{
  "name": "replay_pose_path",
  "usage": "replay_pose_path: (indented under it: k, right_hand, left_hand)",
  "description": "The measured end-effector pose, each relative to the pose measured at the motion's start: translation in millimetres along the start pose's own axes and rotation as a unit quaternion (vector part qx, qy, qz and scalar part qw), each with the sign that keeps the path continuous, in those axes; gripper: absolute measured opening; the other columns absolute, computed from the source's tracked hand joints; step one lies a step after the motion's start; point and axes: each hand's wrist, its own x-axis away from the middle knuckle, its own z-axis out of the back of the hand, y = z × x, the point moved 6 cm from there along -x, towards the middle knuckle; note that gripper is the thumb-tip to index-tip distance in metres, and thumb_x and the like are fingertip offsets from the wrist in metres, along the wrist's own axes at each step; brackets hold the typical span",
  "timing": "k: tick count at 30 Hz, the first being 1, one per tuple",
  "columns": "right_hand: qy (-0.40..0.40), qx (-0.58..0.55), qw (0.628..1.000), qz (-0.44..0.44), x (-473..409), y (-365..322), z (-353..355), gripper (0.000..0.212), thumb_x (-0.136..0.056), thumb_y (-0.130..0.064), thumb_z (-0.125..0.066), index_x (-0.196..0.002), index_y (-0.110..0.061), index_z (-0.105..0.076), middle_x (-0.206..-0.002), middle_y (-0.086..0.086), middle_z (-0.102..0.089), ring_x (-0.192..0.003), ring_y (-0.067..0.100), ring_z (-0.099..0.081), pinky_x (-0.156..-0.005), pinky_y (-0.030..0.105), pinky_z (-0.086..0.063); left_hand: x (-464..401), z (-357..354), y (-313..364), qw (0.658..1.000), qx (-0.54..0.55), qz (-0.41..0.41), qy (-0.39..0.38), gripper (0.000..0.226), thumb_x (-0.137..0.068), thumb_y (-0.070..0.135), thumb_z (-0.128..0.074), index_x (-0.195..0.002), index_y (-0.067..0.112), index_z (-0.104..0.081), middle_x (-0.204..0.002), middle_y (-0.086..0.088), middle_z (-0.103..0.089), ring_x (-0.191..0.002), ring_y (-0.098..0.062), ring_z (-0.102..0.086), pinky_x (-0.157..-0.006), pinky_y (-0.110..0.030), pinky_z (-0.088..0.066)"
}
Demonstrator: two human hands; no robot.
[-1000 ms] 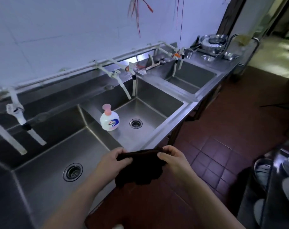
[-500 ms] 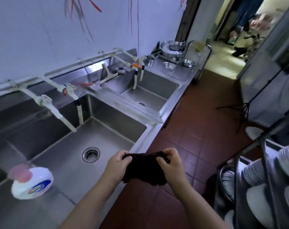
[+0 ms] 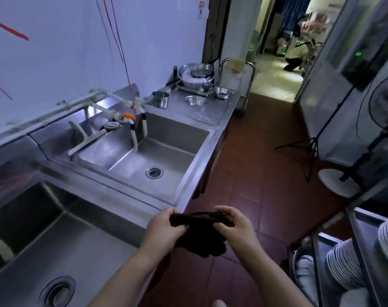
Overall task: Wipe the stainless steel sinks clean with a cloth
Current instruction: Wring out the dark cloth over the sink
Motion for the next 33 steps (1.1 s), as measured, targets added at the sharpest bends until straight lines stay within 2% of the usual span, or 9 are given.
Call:
replay_pose_path:
  k: [5, 9, 13, 16, 21, 24, 27, 30, 33]
  right_hand:
    - [-0.057, 0.025, 0.998, -0.029, -110.3, -15.8, 57.1, 0.032, -0.075, 0.010, -0.060, -0.092, -0.016, -0.067, -0.078, 0.006, -0.070, -0.053, 0.009, -0.066, -0.044, 0.020, -0.048]
    - [-0.113, 0.100, 0.989, -0.009, -197.0, -36.4, 85.8, 0.026, -0.071, 0.009, -0.064, -0.082, -0.015, -0.064, -0.071, -0.001, -0.065, -0.053, 0.000, -0.061, -0.049, 0.017, -0.047]
    - [-0.191, 0.114, 0.975, -0.020, -266.3, -45.4, 87.1, 0.018, -0.073, 0.003, -0.064, -0.078, -0.014, -0.059, -0.068, 0.000, -0.061, -0.056, 0.008, -0.057, -0.054, 0.021, -0.047]
    - [-0.223, 0.106, 0.969, -0.018, -314.3, -49.9, 81.3, 0.016, -0.076, -0.002, -0.065, -0.077, -0.015, -0.056, -0.065, -0.004, -0.058, -0.053, 0.004, -0.055, -0.051, 0.017, -0.044]
    - [-0.241, 0.096, 0.966, -0.013, -404.2, -61.8, 70.0, 0.017, -0.077, 0.003, -0.064, -0.078, -0.012, -0.056, -0.070, 0.003, -0.059, -0.060, 0.012, -0.055, -0.056, 0.023, -0.044]
    - [-0.243, 0.116, 0.963, -0.011, -464.2, -72.2, 64.2, 0.019, -0.076, 0.006, -0.062, -0.078, -0.012, -0.057, -0.072, 0.007, -0.061, -0.063, 0.018, -0.056, -0.060, 0.028, -0.046]
    - [-0.229, 0.172, 0.958, 0.005, -520.7, -86.0, 61.8, 0.019, -0.074, 0.006, -0.063, -0.076, -0.013, -0.060, -0.068, 0.006, -0.064, -0.058, 0.018, -0.060, -0.053, 0.025, -0.048]
    - [-0.213, 0.196, 0.957, 0.025, -573.4, -98.1, 58.1, 0.020, -0.074, 0.005, -0.065, -0.074, -0.015, -0.062, -0.058, -0.004, -0.066, -0.051, 0.008, -0.063, -0.051, 0.020, -0.049]
    - [-0.202, 0.215, 0.955, 0.039, -619.7, -103.0, 50.9, 0.021, -0.073, -0.001, -0.069, -0.071, -0.022, -0.065, -0.063, -0.008, -0.066, -0.054, -0.002, -0.059, -0.055, 0.013, -0.046]
  left_hand:
    - [-86.9, -51.0, 46.8, 1.000, -0.010, -0.003, 0.014, 0.025, -0.072, 0.005, -0.066, -0.066, 0.028, -0.060, -0.059, 0.015, -0.064, -0.056, 0.006, -0.056, -0.054, -0.012, -0.043]
    - [-145.9, -73.1, 74.7, 1.000, -0.005, 0.001, 0.031, 0.029, -0.074, 0.001, -0.064, -0.069, 0.030, -0.061, -0.061, 0.019, -0.064, -0.059, 0.008, -0.056, -0.057, -0.009, -0.042]
    - [-192.9, -78.8, 85.2, 0.997, 0.037, 0.017, 0.073, 0.027, -0.077, 0.000, -0.064, -0.067, 0.024, -0.063, -0.060, 0.011, -0.064, -0.054, 0.004, -0.053, -0.054, -0.011, -0.039]
    - [-234.1, -78.2, 91.3, 0.992, 0.058, 0.033, 0.108, 0.024, -0.077, -0.004, -0.063, -0.069, 0.018, -0.065, -0.057, 0.006, -0.062, -0.054, -0.001, -0.053, -0.058, -0.018, -0.040]
    - [-321.3, -75.0, 97.1, 0.986, 0.082, 0.051, 0.137, 0.021, -0.076, -0.004, -0.060, -0.072, 0.015, -0.067, -0.057, 0.008, -0.064, -0.050, -0.002, -0.055, -0.049, -0.013, -0.042]
    - [-379.8, -75.6, 98.4, 0.981, 0.121, 0.076, 0.132, 0.019, -0.076, -0.003, -0.059, -0.073, 0.014, -0.067, -0.057, -0.002, -0.064, -0.048, -0.012, -0.053, -0.043, -0.020, -0.041]
    - [-430.5, -76.5, 101.4, 0.977, 0.125, 0.105, 0.136, 0.017, -0.074, -0.002, -0.061, -0.073, 0.013, -0.067, -0.058, -0.007, -0.065, -0.050, -0.017, -0.054, -0.047, -0.025, -0.042]
    - [-474.7, -75.3, 104.5, 0.977, 0.115, 0.125, 0.125, 0.016, -0.073, 0.002, -0.062, -0.073, 0.017, -0.068, -0.057, -0.003, -0.066, -0.049, -0.018, -0.056, -0.051, -0.030, -0.045]
    - [-510.0, -71.6, 105.8, 0.977, 0.096, 0.141, 0.130, 0.018, -0.074, 0.005, -0.064, -0.073, 0.022, -0.069, -0.063, -0.001, -0.069, -0.053, -0.013, -0.060, -0.055, -0.029, -0.048]
